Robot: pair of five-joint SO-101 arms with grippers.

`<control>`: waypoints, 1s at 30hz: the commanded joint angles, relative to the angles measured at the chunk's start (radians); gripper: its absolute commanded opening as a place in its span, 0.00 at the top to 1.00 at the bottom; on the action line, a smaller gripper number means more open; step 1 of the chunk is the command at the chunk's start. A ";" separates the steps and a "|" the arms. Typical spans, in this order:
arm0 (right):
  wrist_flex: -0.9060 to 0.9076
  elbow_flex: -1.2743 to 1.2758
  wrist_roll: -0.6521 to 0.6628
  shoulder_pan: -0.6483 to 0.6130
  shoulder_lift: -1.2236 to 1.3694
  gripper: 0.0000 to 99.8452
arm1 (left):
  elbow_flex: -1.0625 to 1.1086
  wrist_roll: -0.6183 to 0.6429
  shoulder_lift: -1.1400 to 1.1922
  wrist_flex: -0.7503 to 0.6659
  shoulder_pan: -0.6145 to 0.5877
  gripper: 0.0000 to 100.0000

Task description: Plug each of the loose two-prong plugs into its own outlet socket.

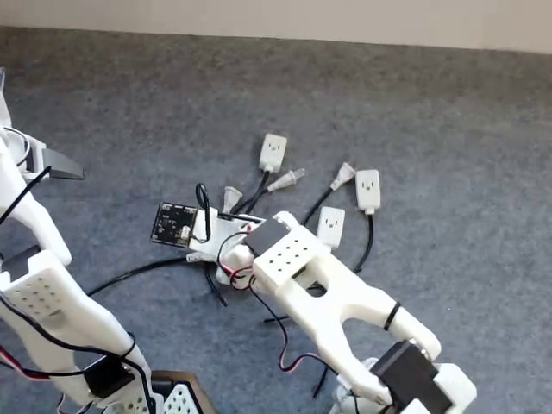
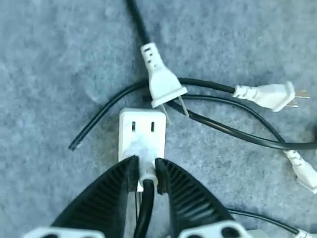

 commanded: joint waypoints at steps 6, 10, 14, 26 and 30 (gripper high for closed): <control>-0.015 0.036 -0.069 0.001 0.015 0.97 | -0.077 -0.083 -0.058 0.089 0.044 0.59; 0.084 -0.002 -0.068 0.030 -0.119 0.84 | -0.165 -0.083 -0.120 0.181 0.065 0.59; 0.205 -0.127 -0.068 0.048 -0.272 0.74 | -0.206 -0.083 -0.180 0.241 0.116 0.59; 0.641 -0.786 -0.311 0.186 -0.509 0.74 | 0.263 -0.407 -0.638 0.249 0.423 0.59; 0.650 -0.733 -0.371 0.420 -0.553 0.74 | 0.662 -0.562 -1.009 0.186 0.598 0.59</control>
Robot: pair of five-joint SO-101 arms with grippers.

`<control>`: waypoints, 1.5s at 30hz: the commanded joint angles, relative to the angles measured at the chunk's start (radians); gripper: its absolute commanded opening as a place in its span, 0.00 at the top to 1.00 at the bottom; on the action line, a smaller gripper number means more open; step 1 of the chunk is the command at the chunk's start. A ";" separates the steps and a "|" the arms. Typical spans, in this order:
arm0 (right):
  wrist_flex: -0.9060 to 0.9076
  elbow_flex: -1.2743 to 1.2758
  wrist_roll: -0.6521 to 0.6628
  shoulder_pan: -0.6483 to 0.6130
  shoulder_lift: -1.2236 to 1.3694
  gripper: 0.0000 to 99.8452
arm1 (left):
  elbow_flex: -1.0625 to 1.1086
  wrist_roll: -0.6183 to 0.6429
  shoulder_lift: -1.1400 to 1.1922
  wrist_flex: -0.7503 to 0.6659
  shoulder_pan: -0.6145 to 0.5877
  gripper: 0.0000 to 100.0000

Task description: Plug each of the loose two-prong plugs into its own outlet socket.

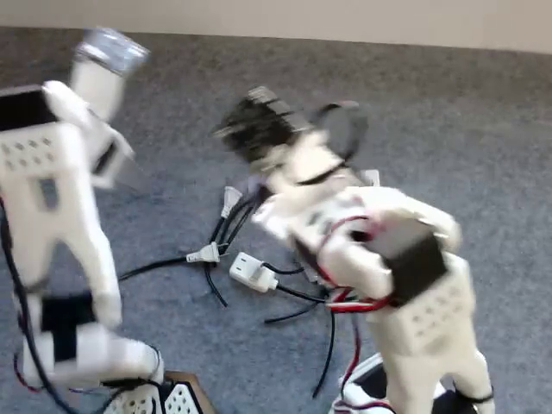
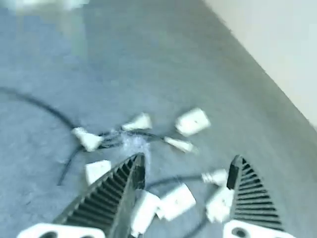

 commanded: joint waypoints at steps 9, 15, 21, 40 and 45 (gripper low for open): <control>-0.216 0.558 -0.133 0.518 -0.332 0.74 | 1.179 -0.322 -0.935 -0.439 0.340 0.59; -0.415 1.147 -0.132 0.558 -0.596 0.74 | 1.337 -0.348 -0.958 -0.557 0.470 0.59; -0.539 1.495 -0.103 0.556 -0.769 0.74 | 1.412 -0.344 -0.938 -0.720 0.576 0.59; -0.754 1.801 -0.158 0.558 -1.029 0.74 | 1.204 -0.299 -0.209 -1.114 0.668 0.59; -0.750 1.825 -0.157 0.558 -1.087 0.74 | 1.156 -0.239 -0.088 -1.123 0.667 0.63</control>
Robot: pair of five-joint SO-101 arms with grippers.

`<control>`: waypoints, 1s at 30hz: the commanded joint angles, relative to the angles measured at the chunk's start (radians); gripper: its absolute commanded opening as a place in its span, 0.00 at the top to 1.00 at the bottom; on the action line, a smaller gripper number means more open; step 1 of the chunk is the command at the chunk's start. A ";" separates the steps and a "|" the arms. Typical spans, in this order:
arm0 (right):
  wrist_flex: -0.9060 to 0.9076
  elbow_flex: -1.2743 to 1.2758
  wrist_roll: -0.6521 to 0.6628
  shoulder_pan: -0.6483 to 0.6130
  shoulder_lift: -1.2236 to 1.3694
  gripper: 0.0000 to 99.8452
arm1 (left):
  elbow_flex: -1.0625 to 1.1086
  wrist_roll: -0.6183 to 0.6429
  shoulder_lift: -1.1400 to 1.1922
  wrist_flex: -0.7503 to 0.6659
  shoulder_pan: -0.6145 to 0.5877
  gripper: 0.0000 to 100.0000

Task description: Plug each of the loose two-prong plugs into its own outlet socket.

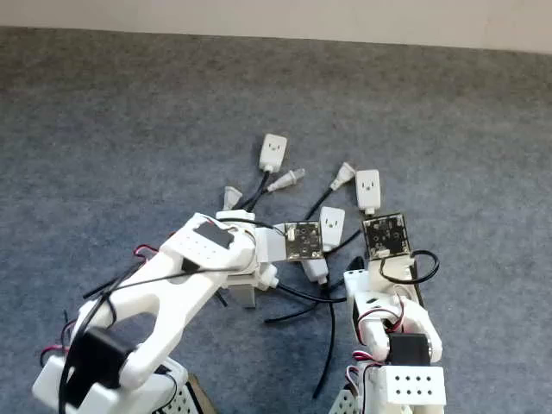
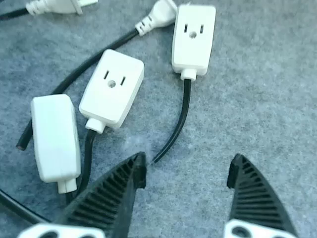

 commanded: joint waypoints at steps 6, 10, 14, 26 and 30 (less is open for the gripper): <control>-0.013 0.010 -0.006 0.010 -0.042 0.74 | -0.093 0.041 0.068 0.089 0.007 0.95; -0.015 0.010 -0.006 0.010 -0.042 0.74 | -0.168 0.041 0.068 0.238 -0.002 0.99; -0.015 0.012 -0.006 0.008 -0.042 0.74 | -0.291 0.046 0.068 0.391 -0.058 1.00; -0.015 0.013 -0.006 0.007 -0.042 0.74 | -0.891 0.043 0.082 0.750 -0.544 1.00; -0.013 0.015 -0.005 0.007 -0.042 0.74 | -1.015 0.032 0.145 0.747 -0.780 1.00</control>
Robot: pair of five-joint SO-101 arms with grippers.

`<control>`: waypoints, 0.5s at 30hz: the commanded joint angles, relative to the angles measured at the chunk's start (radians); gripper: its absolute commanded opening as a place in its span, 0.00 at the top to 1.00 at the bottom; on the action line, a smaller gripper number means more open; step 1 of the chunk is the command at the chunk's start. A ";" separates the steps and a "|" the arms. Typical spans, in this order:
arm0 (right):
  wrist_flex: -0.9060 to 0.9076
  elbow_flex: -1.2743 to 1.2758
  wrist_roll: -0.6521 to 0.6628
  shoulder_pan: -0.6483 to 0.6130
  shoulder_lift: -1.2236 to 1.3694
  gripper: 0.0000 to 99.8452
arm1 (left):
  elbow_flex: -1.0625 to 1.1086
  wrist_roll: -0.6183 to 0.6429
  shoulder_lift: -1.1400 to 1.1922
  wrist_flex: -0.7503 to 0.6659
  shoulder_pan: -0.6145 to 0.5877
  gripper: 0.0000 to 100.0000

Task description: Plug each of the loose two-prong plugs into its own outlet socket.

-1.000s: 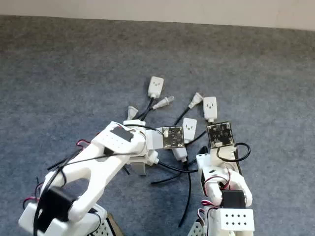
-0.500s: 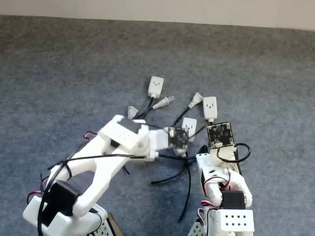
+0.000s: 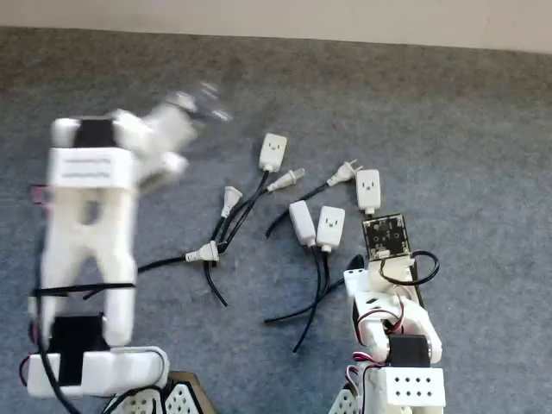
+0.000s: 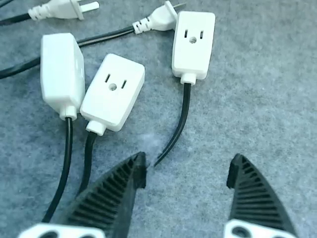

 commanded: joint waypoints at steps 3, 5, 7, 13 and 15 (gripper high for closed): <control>-0.016 0.025 -0.003 0.007 -0.015 0.74 | -0.263 -0.009 0.183 -0.034 -0.421 1.00; -0.016 0.027 -0.003 0.007 -0.015 0.74 | -0.360 -0.006 0.317 -0.081 -0.533 1.00; -0.016 0.027 -0.003 0.007 -0.015 0.74 | -0.487 -0.005 0.461 -0.087 -0.616 1.00; -0.016 0.027 -0.003 0.007 -0.015 0.74 | -0.966 0.049 0.854 0.046 -0.728 1.00; -0.016 0.027 -0.003 0.007 -0.015 0.74 | -1.113 0.078 0.974 0.054 -0.745 1.00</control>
